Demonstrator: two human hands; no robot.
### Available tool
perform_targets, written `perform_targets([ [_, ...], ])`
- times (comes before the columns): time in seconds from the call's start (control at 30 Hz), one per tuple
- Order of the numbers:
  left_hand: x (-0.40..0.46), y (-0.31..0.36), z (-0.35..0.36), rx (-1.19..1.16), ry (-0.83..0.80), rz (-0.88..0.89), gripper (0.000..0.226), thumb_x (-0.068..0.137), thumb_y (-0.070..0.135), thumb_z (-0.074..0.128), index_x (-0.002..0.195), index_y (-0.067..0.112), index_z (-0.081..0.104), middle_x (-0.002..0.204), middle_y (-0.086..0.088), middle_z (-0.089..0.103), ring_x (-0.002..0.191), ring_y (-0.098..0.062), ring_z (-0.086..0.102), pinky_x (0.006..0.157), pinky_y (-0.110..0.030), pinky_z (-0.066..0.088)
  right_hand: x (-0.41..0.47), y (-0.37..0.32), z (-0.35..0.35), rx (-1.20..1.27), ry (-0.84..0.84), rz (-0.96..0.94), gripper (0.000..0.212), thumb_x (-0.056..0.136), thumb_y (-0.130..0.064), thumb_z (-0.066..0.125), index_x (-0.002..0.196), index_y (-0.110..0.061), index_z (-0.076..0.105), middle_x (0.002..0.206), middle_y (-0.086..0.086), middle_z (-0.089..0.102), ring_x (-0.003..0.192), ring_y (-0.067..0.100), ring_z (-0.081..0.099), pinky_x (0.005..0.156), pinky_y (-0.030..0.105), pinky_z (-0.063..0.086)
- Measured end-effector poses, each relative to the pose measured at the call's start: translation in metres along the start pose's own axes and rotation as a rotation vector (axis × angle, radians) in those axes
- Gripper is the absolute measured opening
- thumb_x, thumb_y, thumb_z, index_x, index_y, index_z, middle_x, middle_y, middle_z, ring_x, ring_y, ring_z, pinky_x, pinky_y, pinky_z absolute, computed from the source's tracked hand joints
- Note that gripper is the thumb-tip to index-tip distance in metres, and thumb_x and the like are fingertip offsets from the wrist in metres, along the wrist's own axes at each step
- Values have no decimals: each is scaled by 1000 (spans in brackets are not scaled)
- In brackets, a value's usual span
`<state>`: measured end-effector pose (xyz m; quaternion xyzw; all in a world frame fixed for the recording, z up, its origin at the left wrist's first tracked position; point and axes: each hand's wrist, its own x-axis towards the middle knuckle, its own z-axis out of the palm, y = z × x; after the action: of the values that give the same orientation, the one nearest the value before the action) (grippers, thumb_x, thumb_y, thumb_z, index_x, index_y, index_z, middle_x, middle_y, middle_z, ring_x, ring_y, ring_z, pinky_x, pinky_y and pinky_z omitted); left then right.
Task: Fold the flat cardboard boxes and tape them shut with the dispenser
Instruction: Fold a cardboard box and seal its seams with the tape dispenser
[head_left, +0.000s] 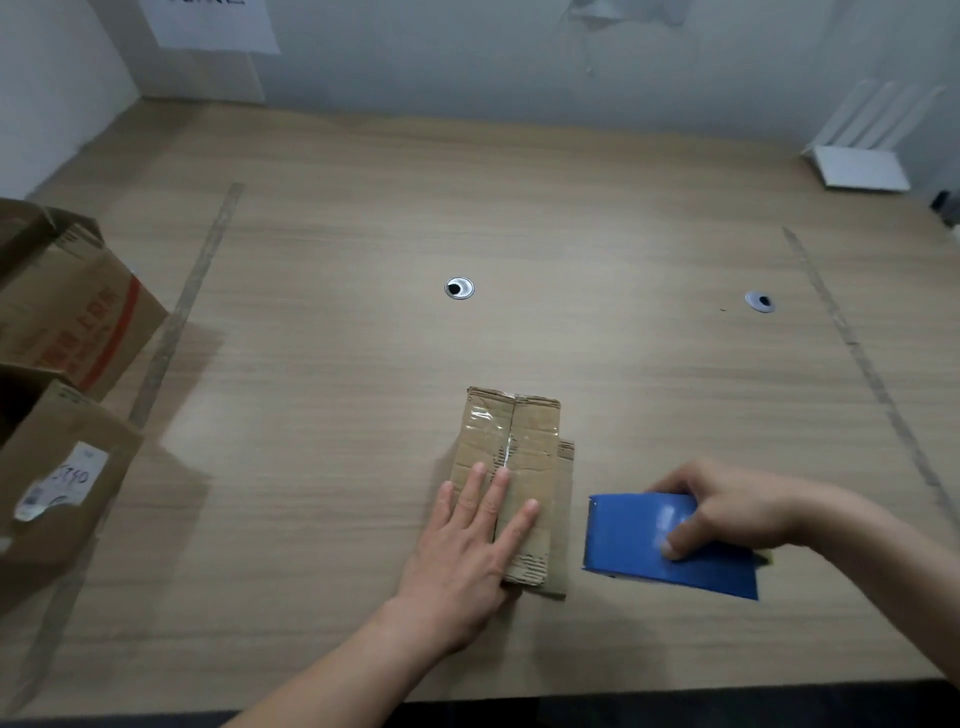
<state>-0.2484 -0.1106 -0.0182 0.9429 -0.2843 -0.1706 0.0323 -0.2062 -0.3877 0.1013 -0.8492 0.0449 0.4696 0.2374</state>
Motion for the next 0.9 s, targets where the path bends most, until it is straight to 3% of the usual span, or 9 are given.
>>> perform_targets([
  [0.13,0,1,-1,25,-15,1,81,100,45,41,152,35,-21,156,-8,-36,134,-31,-46,112,-50,-25,19,-37,14,-175,48,92,31,76,-36,82,103,-24,72,91,-7,74,85,10,69,69,27,53],
  [0.37,-1,1,-4,23,-17,4,82,100,49,40,152,33,-21,155,-9,-38,135,-33,-44,107,-49,-29,38,-74,22,-260,61,137,39,73,-37,84,103,-15,71,98,1,74,91,20,71,88,40,60],
  [0.5,-1,1,-2,14,-10,19,82,100,50,39,151,32,-23,153,-10,-40,133,-33,-46,107,-50,-29,39,-83,20,-287,54,164,39,75,-36,83,104,-13,71,100,3,74,93,21,71,90,41,60],
  [0.6,0,1,-1,6,16,22,81,100,50,38,152,32,-21,151,-10,-41,136,-34,-44,106,-50,-30,38,-97,19,-318,38,160,27,78,-34,82,88,-14,67,88,-1,69,83,18,67,73,33,57],
  [0.67,1,1,4,21,35,19,80,100,51,36,153,31,-20,151,-10,-40,137,-35,-41,105,-50,-31,38,-103,14,-289,37,158,27,79,-30,82,73,-18,58,76,-4,61,72,15,59,59,27,47],
  [0.73,2,-1,7,25,110,14,78,96,56,32,155,29,-10,156,-14,-29,141,-37,-34,109,-52,-28,42,-106,14,-269,50,148,26,78,-27,83,73,-17,60,77,-4,62,76,19,62,63,29,50],
  [0.8,4,-2,8,30,95,18,82,88,57,34,157,29,0,160,-18,-18,143,-39,-26,114,-52,-21,54,-100,30,-232,50,142,22,78,-23,81,90,-12,68,90,3,70,84,25,69,72,35,59],
  [0.9,6,-3,15,-7,31,21,97,66,55,66,151,25,30,157,-22,30,146,-42,11,117,-58,14,65,-89,62,-127,42,123,33,82,-12,71,113,-2,68,100,17,73,79,35,73,64,40,61],
])
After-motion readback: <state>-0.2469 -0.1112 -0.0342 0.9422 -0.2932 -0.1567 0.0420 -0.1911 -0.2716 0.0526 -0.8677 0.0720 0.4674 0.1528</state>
